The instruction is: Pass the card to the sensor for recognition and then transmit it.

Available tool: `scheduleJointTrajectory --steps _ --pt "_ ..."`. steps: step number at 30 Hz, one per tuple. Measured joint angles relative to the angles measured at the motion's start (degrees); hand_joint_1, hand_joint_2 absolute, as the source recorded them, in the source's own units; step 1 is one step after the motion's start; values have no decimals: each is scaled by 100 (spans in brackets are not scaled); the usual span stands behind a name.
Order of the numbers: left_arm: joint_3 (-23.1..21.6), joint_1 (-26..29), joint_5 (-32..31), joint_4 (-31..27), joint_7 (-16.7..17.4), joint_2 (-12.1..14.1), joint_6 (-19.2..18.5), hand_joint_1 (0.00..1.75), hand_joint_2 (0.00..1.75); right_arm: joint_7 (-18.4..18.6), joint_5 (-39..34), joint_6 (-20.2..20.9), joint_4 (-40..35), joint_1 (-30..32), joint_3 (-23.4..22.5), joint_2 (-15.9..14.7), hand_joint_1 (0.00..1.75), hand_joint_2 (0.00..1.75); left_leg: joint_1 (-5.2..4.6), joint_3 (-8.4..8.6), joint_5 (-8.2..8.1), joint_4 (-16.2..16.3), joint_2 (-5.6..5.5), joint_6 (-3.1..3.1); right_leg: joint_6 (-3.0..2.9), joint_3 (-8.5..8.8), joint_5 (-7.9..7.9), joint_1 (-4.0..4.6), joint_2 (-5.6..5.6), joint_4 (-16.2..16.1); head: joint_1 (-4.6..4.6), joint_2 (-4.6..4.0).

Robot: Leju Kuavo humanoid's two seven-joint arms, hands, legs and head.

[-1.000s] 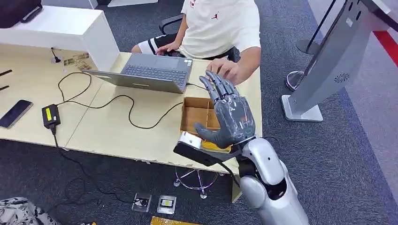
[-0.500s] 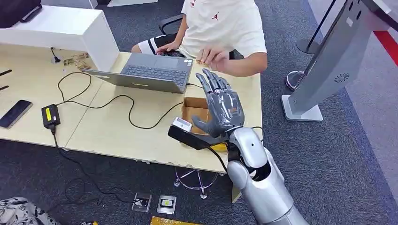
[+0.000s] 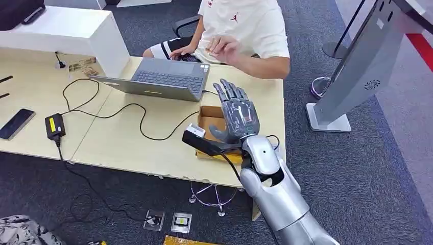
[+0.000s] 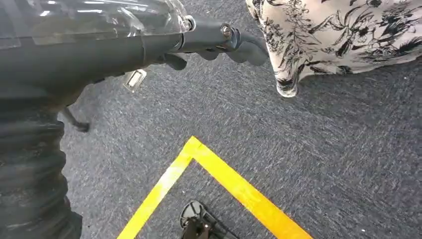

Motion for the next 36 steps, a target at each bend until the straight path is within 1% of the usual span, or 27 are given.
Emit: scheduleJointTrajectory --steps 7,16,24,26,29,30,31,32,36 --pt "-105 10 -103 0 0 114 -166 0 175 114 0 -28 319 -126 -116 -4 0 175 0 0 0 0 1 0 0 -3 0 1 0 0 2 0" --pt "-214 26 -74 0 -2 144 -118 0 175 149 15 -42 476 -194 -319 -35 0 175 0 1 0 1 3 0 0 -3 0 0 7 0 0 0" --pt "-236 26 -17 0 81 127 -66 0 175 138 -2 -42 590 -291 -348 -35 0 175 0 1 0 1 3 0 0 -3 0 1 8 0 0 0" --pt "-236 26 0 0 112 127 -61 0 175 129 -7 -44 601 -298 -380 -33 72 175 0 1 0 1 2 0 0 -2 0 0 7 0 0 0" --pt "-236 25 2 0 124 127 -59 0 175 114 -13 -63 625 -304 -407 -33 72 175 0 1 0 1 3 0 0 -3 0 0 8 0 0 0" --pt "-236 25 2 0 127 127 -57 0 175 100 -15 -92 634 -304 -413 -33 154 175 0 1 0 1 2 0 0 -3 0 0 8 0 0 0" --pt "-236 26 2 -2 131 127 -57 0 175 75 -18 -127 647 -305 -415 -33 169 175 0 1 0 1 2 0 0 -3 0 0 8 0 0 0" --pt "-236 26 4 0 131 127 -57 0 175 61 -20 -158 660 -305 -417 -33 175 175 0 1 0 1 2 0 0 -3 0 0 8 0 0 0" --pt "-236 26 4 -2 147 125 -55 0 175 20 -20 -251 730 -305 -422 -33 175 175 0 1 0 1 3 0 0 -3 0 0 8 0 0 0"
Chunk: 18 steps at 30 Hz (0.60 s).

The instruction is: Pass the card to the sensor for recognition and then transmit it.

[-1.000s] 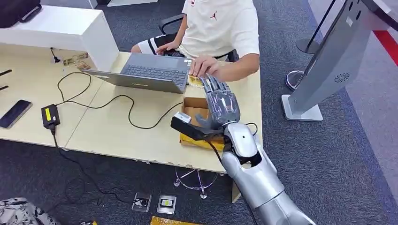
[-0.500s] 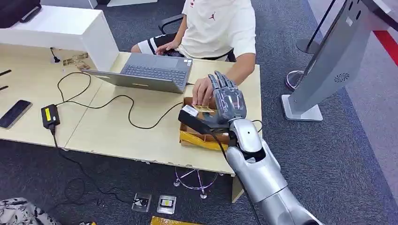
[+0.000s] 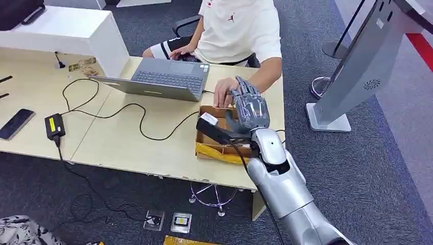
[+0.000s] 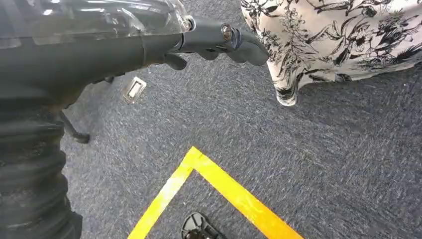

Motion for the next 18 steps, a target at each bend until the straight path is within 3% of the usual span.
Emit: scheduleJointTrajectory --steps 18 --pt "0 0 251 -13 103 -65 129 0 175 -148 -129 -98 247 -93 -2 114 175 175 0 0 0 0 0 0 0 0 0 0 -1 0 0 0"
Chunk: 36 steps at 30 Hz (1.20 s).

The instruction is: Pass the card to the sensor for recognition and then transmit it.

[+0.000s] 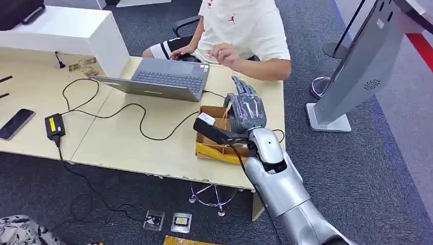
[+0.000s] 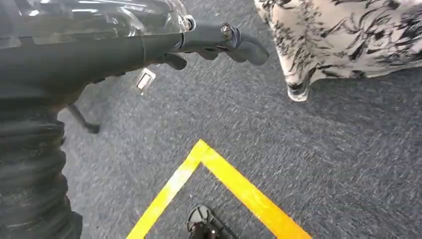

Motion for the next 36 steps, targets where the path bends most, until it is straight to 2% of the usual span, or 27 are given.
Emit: scheduleJointTrajectory --steps 6,13,24,29,36 --pt "0 3 -15 -26 103 -70 20 0 175 24 -140 -11 31 -8 0 2 175 175 0 2 0 0 1 0 0 -2 0 0 2 0 2 0" --pt "-4 6 -107 -31 234 -46 -4 0 175 153 -317 -203 81 82 -20 -129 175 175 0 2 0 1 4 0 0 -5 0 0 5 -2 0 0" --pt "-52 22 -83 -31 376 -49 26 0 175 297 -826 -794 278 384 -350 -674 175 175 0 0 -1 2 7 0 0 -9 0 0 5 -6 0 0" --pt "-61 23 -78 -20 383 -64 42 0 175 260 -1219 -1082 380 666 -668 -1053 175 175 -1 -2 -3 3 12 2 1 -7 1 -1 7 -7 2 0" --pt "-55 -5 -179 74 385 -90 42 0 175 236 -1410 -1139 405 915 -914 -1318 175 175 0 1 -4 3 20 3 2 -8 1 -1 18 -7 -2 0"
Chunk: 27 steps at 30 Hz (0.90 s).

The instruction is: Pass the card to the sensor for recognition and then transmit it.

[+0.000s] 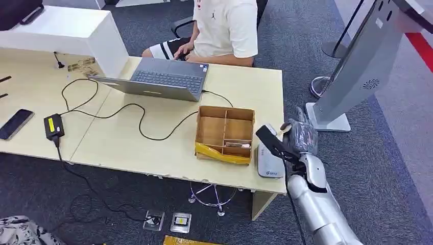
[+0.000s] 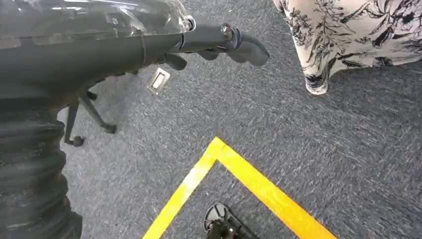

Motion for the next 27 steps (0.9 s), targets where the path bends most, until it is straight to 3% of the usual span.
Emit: scheduleJointTrajectory --steps 16,27 --pt "39 -113 -254 238 -50 -125 0 0 175 -53 -120 42 0 314 -83 -75 175 175 0 -2 0 0 0 0 1 2 1 0 -1 0 2 0" --pt "225 -179 -280 367 -173 -232 0 0 175 -105 -201 42 50 575 2 352 175 175 0 -3 0 -1 0 0 1 3 1 0 -1 0 4 0"
